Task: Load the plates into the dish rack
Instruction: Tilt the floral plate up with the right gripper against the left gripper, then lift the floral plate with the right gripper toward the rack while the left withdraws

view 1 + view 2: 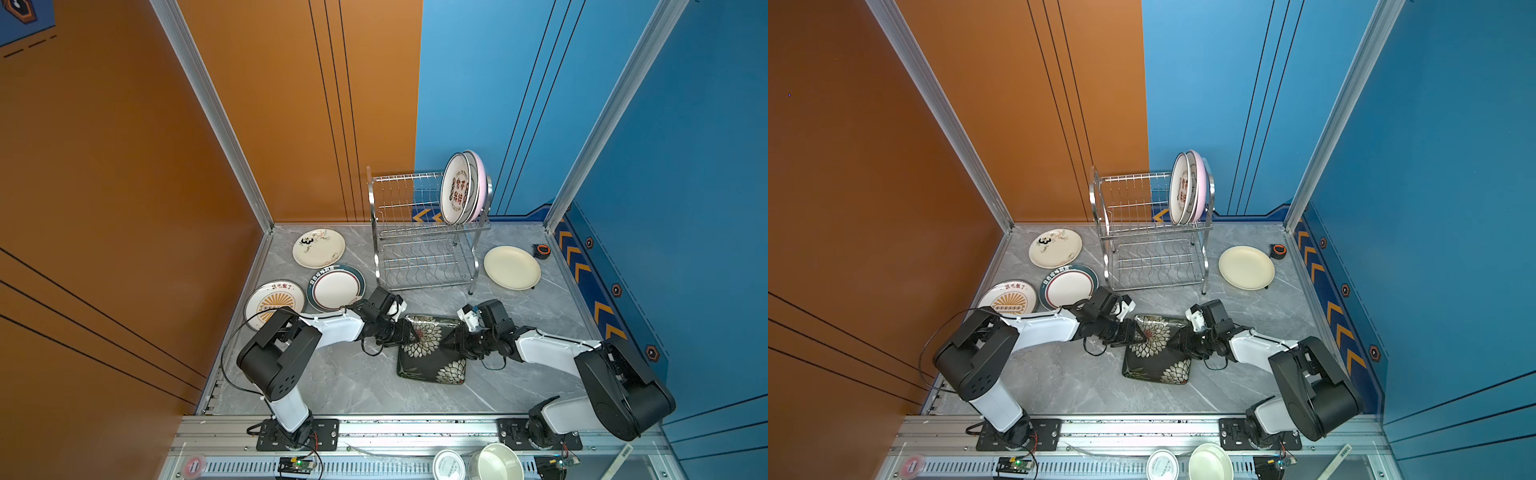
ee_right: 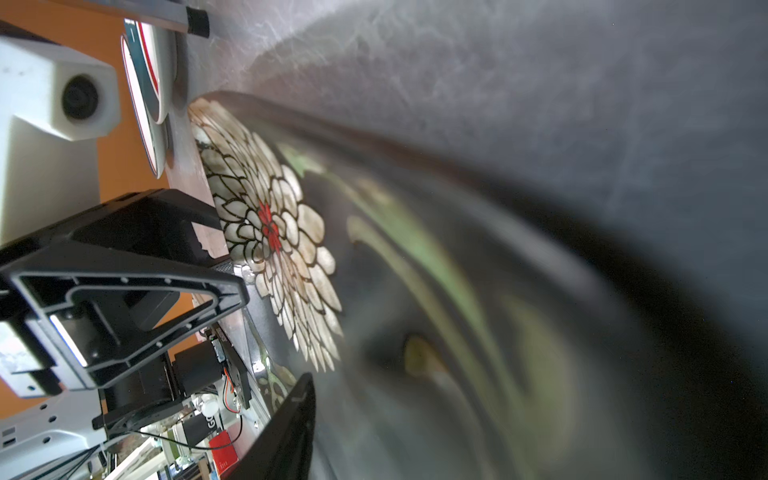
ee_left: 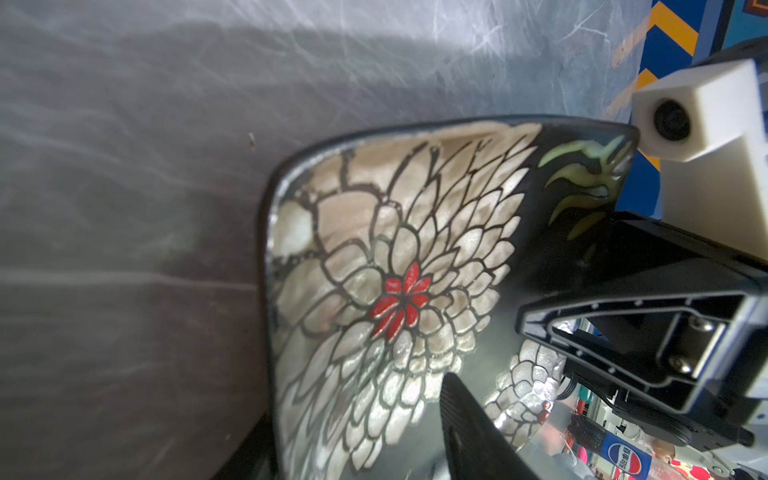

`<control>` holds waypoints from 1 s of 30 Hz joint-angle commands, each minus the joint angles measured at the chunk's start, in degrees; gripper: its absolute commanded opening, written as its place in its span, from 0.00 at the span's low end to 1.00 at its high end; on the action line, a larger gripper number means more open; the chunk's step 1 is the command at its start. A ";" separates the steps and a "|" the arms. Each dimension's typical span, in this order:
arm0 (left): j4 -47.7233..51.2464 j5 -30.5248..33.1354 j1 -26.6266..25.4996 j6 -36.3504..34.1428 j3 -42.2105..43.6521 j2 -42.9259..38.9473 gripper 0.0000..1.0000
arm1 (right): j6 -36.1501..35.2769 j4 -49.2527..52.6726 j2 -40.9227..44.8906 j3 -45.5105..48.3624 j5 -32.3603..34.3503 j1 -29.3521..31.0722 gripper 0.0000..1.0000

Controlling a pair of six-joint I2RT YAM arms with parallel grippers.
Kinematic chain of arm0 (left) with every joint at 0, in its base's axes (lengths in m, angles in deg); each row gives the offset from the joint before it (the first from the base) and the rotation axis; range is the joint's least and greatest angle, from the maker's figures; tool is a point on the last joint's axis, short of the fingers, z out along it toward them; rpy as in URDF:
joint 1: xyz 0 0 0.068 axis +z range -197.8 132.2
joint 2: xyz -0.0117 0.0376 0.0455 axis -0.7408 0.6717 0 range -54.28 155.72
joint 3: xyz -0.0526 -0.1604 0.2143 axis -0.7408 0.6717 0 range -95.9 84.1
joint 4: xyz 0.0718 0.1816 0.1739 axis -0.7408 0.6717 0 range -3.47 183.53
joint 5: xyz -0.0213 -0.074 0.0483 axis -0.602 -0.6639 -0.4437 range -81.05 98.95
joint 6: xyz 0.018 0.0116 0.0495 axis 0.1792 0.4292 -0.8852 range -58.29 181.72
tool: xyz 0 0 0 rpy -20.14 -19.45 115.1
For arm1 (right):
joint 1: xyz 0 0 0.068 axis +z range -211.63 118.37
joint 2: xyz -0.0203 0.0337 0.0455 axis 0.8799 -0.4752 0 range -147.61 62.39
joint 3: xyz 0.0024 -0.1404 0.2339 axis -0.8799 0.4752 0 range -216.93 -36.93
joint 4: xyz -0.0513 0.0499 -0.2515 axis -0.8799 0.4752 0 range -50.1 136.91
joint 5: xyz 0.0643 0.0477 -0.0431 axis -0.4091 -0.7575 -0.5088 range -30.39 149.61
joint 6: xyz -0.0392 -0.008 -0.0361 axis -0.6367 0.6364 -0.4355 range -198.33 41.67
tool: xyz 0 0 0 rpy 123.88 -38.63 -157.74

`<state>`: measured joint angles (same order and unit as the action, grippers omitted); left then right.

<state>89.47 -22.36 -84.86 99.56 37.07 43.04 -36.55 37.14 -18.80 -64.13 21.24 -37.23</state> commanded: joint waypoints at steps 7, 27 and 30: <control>3.89 -2.35 0.10 -1.59 0.27 0.52 0.60 | 1.07 -0.68 4.80 0.53 1.32 0.47 0.28; 12.37 -2.79 7.40 -3.67 -1.49 -12.10 0.94 | -0.07 13.57 18.84 -3.80 7.51 0.48 0.00; 13.55 -3.19 9.52 -4.21 -1.32 -14.00 0.95 | 0.25 18.62 23.74 -6.59 10.31 0.48 0.00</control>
<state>99.50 -24.35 -76.82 97.05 36.72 30.75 -36.16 52.51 0.08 -65.40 29.48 -36.85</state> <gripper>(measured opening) 0.947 0.133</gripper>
